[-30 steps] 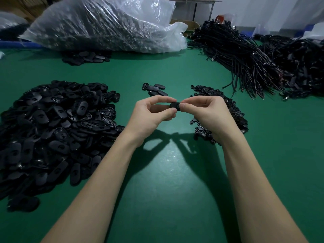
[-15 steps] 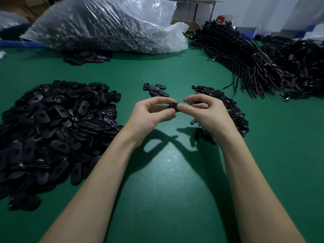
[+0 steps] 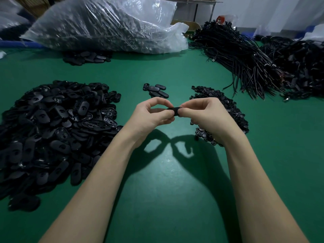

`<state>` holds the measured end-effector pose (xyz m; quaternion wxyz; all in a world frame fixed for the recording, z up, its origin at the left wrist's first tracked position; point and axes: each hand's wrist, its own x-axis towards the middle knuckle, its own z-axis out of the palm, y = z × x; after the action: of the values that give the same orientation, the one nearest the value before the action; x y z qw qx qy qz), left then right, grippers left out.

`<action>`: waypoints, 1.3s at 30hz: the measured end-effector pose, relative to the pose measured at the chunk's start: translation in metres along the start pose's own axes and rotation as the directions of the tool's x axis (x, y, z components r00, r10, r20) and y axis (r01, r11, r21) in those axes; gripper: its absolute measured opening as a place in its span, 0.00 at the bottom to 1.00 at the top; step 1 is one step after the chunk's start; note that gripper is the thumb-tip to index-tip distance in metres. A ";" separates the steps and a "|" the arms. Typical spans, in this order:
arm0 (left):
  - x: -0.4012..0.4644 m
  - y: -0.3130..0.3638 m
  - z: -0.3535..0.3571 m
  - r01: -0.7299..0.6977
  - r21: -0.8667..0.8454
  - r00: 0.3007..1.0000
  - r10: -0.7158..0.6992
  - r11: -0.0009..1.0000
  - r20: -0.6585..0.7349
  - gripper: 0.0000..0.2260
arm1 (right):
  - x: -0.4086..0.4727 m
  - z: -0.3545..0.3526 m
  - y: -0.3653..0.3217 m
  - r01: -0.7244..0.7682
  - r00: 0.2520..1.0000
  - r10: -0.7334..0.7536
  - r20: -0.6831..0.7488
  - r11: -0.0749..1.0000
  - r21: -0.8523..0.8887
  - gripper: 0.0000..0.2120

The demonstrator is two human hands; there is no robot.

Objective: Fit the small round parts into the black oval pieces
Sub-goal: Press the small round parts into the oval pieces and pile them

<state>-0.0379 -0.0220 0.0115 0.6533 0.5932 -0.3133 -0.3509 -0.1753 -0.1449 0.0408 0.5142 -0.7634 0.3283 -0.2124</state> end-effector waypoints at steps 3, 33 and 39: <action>0.000 0.000 -0.001 -0.023 0.047 1.000 0.023 0.999 0.011 0.08 | 0.001 0.001 -0.001 0.013 1.000 -0.015 -0.028 0.997 -0.073 0.02; 0.003 -0.007 0.006 0.009 0.224 0.997 0.008 0.975 -0.072 0.06 | 0.004 0.020 0.011 0.064 0.992 -0.085 -0.098 0.978 -0.199 0.04; 0.005 -0.012 0.006 -0.003 0.285 0.997 0.026 0.959 -0.076 0.06 | 0.005 0.026 0.015 0.077 0.985 -0.110 -0.130 0.969 -0.235 0.08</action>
<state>-0.0415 -0.0303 0.0000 0.5757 0.6919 -0.3388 -0.2738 -0.1586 -0.1356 0.0166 0.3876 -0.8151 0.3497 -0.2511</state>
